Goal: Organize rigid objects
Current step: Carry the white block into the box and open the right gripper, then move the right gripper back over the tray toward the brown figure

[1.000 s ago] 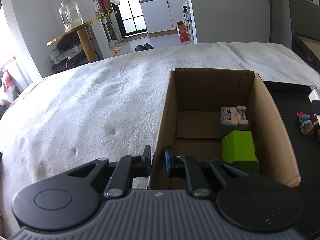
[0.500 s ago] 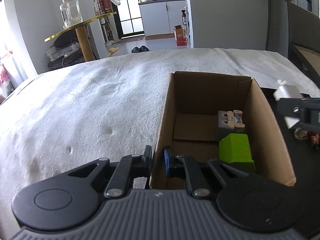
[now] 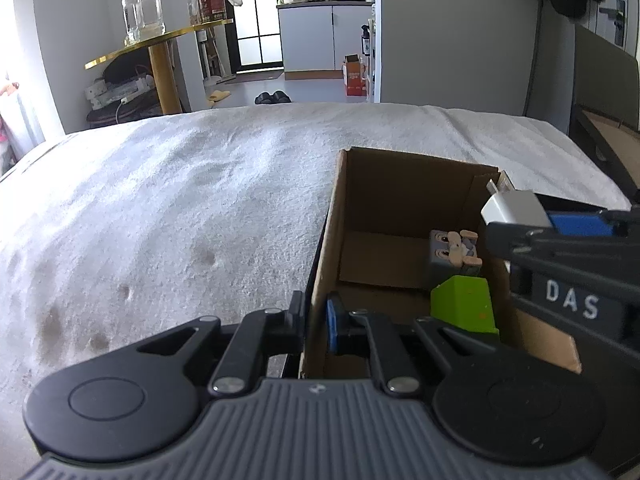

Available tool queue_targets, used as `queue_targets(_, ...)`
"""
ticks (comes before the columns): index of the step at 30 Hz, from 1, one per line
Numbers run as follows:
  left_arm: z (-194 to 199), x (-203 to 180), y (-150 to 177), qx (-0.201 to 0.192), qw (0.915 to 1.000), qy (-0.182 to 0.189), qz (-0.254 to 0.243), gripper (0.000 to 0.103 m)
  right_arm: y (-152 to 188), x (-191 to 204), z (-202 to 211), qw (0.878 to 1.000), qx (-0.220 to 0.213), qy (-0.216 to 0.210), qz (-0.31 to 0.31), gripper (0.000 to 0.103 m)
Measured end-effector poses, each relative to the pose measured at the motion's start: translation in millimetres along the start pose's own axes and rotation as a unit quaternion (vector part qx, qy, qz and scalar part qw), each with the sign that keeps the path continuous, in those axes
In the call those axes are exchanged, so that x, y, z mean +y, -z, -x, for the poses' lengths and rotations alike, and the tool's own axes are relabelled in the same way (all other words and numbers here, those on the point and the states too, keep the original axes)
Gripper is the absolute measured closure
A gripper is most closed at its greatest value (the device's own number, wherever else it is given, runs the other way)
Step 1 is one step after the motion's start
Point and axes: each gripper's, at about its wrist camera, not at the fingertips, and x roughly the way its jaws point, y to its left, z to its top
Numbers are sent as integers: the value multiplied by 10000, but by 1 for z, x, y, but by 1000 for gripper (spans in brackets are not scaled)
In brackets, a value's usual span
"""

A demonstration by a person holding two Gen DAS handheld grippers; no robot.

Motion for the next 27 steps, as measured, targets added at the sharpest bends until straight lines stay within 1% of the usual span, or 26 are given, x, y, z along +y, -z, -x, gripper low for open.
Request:
queue_targets(5,1,1,-1,6,10000,25,0,93,-2,0,-7,10000,60,-16,-61,66)
queue_targets(9,1,3,-1,18,10000,44,6,93,-7,6,-9,9998,-7,-168,-58,65)
queue_targets(11,1,3,-2,19,10000,36,4,93,-8,9,-14,9998,64,-179,-19,64)
queue_targets(13,2,2,-2,14,10000,1,-9,93,-7,7,-15,9998,99,-162,-42,61)
queue_targets(19,3,0,-4,0,10000,-49,-38,93,-4,-10,-9,9995,182,-68,-248,59)
queue_targets(20,3,-1,-4,9,10000,-64,-40,93,-3,-13,-8,9994,185,-51,-283,58)
queue_targets(22,3,-2,-3,13,9999,-114,-59,93,0,-19,-6,9993,179,6,-337,54)
queue_targets(27,4,-6,-4,35,9998,-172,-133,93,7,-37,1,9988,130,146,-450,50)
